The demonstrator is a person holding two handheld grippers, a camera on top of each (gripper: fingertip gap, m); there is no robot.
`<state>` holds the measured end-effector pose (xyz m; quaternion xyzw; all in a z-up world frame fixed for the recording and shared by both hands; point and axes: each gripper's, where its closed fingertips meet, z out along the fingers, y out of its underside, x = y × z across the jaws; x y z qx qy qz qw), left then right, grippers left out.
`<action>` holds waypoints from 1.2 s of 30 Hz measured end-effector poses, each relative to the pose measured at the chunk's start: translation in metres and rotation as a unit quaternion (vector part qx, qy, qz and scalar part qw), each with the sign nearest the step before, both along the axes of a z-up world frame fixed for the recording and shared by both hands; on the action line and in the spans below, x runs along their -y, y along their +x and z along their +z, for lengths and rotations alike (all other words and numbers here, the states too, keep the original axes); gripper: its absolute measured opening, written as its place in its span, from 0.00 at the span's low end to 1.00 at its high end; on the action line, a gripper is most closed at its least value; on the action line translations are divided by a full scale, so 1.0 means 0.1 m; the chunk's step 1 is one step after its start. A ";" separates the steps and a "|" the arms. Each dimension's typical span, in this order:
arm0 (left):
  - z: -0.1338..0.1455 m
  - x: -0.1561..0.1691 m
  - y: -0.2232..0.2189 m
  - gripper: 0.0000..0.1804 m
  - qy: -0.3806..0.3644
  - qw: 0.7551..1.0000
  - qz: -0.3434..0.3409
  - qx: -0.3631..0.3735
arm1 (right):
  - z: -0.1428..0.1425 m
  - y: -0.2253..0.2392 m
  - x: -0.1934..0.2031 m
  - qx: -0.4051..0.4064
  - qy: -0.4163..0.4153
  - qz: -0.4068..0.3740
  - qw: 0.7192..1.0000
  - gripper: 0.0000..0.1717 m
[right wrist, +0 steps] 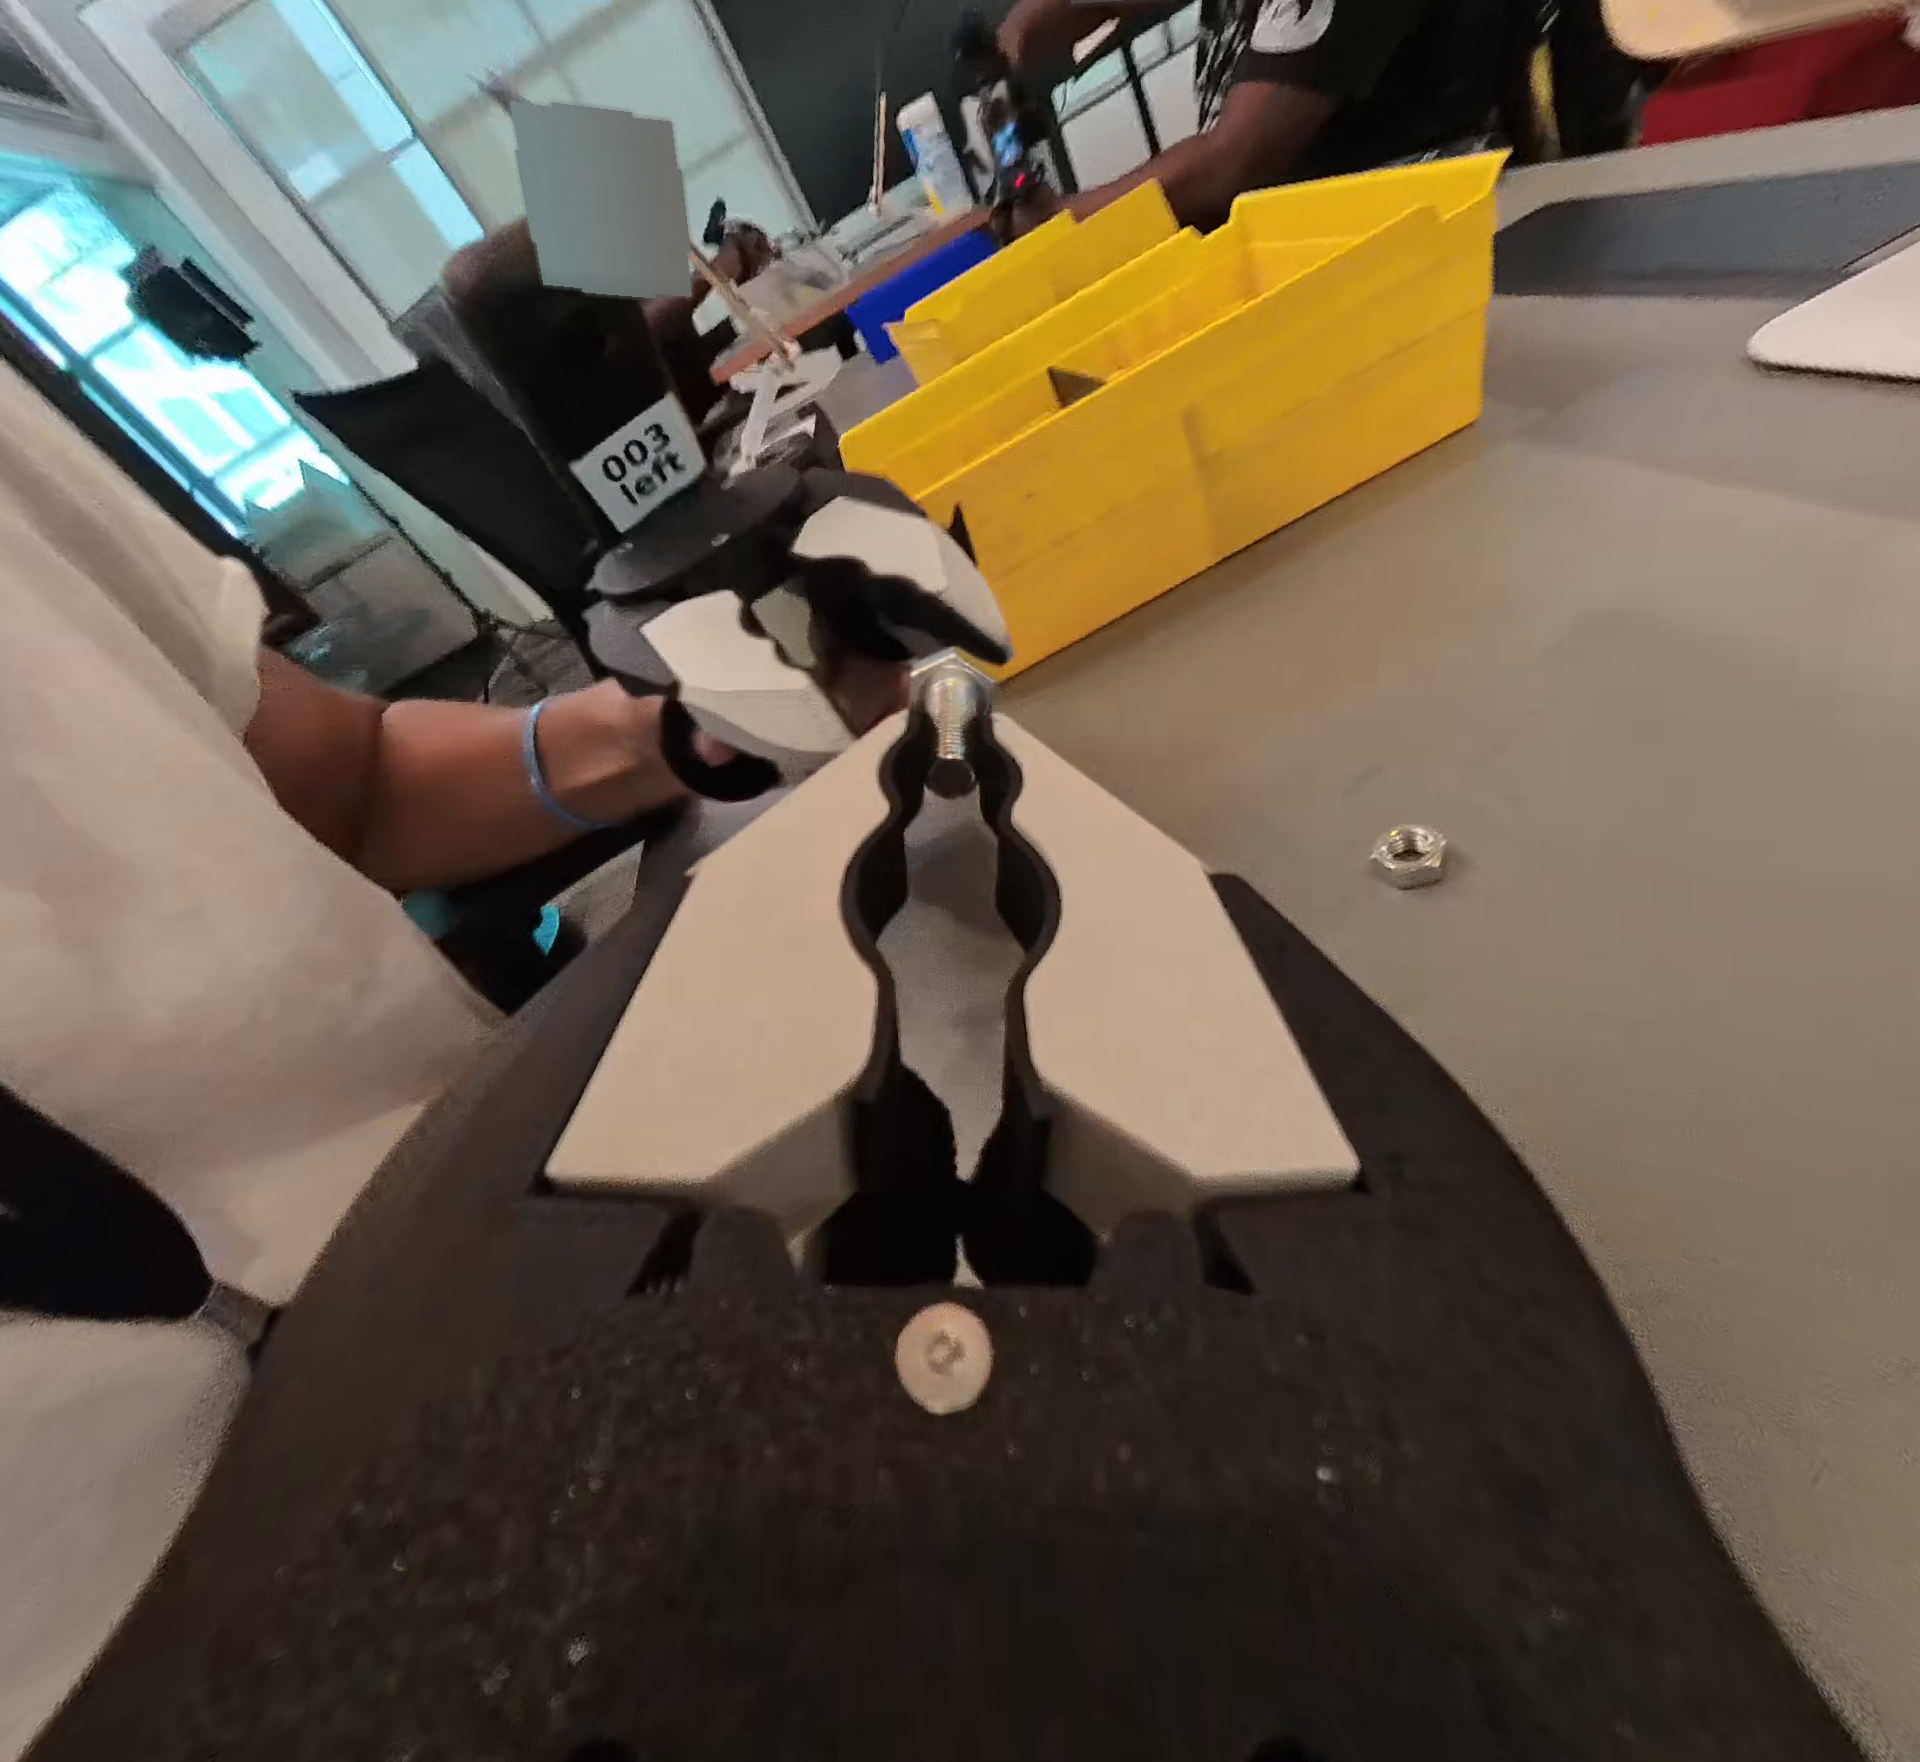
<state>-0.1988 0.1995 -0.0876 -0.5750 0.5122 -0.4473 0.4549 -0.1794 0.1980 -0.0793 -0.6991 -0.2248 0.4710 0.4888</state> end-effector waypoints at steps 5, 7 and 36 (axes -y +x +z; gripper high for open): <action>-0.25 -0.05 -0.01 0.19 0.177 0.979 0.026 -0.100 | -0.22 -0.12 0.08 0.097 -0.010 0.022 0.995 0.05; -0.31 -0.04 -0.01 0.14 0.243 0.962 0.046 -0.116 | -0.25 -0.15 0.09 0.106 -0.018 0.020 0.994 0.05; -0.44 0.21 0.00 0.10 0.199 0.969 -0.009 -0.147 | -0.41 -0.24 0.22 0.105 -0.080 0.071 0.989 0.05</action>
